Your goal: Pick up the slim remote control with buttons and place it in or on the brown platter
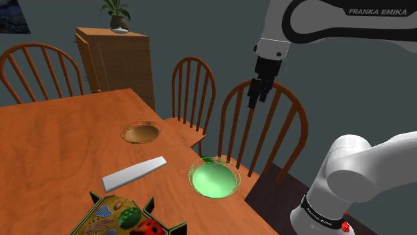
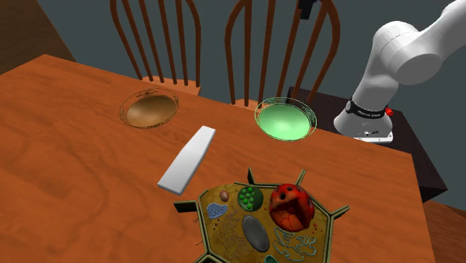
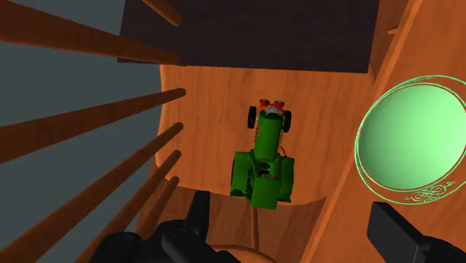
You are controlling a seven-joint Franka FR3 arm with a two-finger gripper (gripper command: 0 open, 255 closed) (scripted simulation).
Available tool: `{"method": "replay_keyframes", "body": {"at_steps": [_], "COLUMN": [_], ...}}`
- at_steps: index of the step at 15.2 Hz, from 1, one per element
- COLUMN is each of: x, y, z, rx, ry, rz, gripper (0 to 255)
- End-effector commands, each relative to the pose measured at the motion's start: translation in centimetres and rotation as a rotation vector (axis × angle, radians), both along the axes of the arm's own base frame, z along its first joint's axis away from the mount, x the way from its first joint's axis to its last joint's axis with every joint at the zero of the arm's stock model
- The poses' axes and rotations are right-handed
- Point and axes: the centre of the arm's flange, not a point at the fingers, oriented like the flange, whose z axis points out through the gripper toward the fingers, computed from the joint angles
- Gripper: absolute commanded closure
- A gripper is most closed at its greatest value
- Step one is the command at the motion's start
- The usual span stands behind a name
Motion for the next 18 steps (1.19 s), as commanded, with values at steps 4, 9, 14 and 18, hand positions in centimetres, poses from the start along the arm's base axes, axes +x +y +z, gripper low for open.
{"method": "replay_keyframes", "body": {"at_steps": [4, 9, 14, 18], "x": [3.5, 9.1, 14.0, 17.5], "y": [1.2, 4.0, 7.7, 11.2], "z": [-1.5, -4.0, -6.5, -8.6], "rx": [-0.003, -0.009, -0.015, -0.019], "ry": [0.000, 0.001, 0.002, 0.002], "rz": [0.105, 0.281, 0.457, 0.598], "gripper": [0, 0, 0, 0]}}
